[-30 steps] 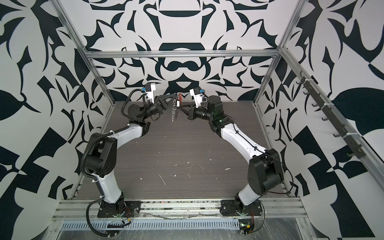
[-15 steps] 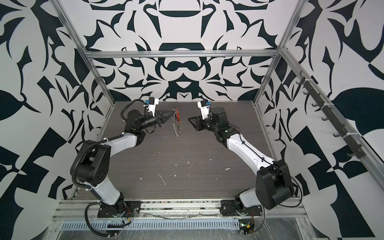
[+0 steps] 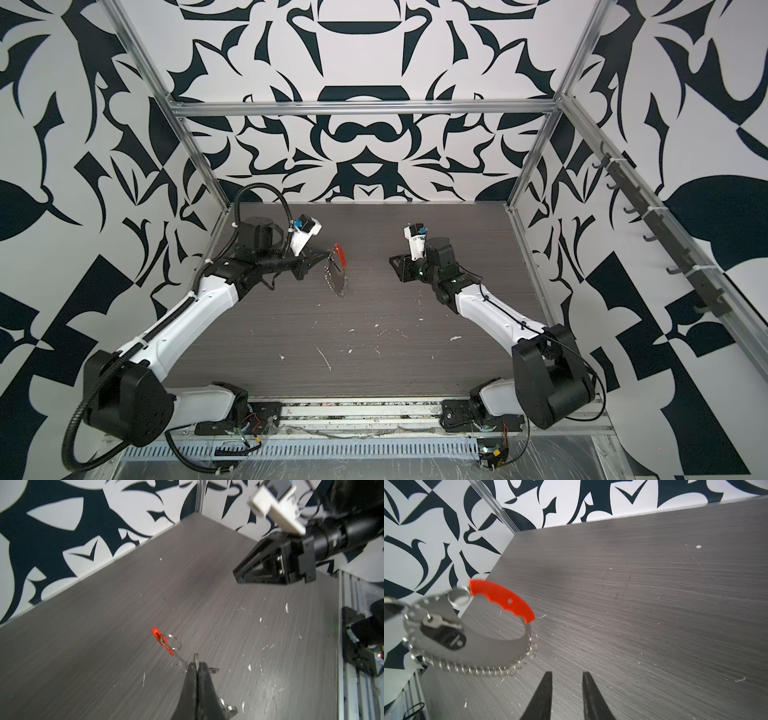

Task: Put the keys on the keyring
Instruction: 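Lower the plate with the left gripper and lay it flat on the table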

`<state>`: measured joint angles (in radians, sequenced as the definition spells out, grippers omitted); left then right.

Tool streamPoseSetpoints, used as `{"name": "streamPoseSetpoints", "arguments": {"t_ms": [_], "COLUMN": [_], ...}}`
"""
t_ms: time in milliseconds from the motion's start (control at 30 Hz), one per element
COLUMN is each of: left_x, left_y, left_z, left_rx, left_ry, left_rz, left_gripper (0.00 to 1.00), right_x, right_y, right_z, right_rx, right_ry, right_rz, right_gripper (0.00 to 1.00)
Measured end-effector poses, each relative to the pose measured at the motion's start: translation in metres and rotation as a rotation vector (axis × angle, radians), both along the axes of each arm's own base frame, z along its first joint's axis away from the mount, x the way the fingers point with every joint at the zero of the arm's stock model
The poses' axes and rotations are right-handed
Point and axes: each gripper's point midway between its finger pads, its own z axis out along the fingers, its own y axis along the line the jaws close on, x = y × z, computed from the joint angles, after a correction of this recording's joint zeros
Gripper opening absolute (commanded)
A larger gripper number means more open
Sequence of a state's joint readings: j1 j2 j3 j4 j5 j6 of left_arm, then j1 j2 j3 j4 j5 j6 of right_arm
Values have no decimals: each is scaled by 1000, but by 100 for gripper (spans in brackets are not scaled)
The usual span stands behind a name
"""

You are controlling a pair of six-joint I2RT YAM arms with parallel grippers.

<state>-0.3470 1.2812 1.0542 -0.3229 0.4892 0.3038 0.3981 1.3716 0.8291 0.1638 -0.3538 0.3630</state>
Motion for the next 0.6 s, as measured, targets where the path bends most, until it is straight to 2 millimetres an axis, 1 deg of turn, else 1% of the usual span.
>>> {"name": "streamPoseSetpoints", "arguments": {"t_ms": [100, 167, 233, 333, 400, 467, 600], "left_x": [-12, -15, -15, -11, -1, 10, 38], "left_y": [17, 26, 35, 41, 39, 31, -1], "left_z": [-14, -22, -27, -32, -38, -50, -81], "left_rx": [107, 164, 216, 268, 306, 343, 382], "left_ry": [31, 47, 58, 71, 80, 99, 140], "left_rz": [32, 53, 79, 108, 119, 120, 120], "left_gripper": [5, 5, 5, 7, 9, 8, 6], "right_x": [2, 4, 5, 5, 5, 6, 8], "right_y": [1, 1, 1, 2, 1, 1, 0], "right_z": [0, -2, -4, -7, -7, -7, -4], "right_rx": [8, 9, 8, 7, 6, 8, 22], "right_ry": [-4, -1, 4, 11, 12, 10, 9], "right_rz": [-2, -5, -5, -6, -7, -8, -16], "right_gripper": [29, 29, 29, 29, 29, 29, 29]}}
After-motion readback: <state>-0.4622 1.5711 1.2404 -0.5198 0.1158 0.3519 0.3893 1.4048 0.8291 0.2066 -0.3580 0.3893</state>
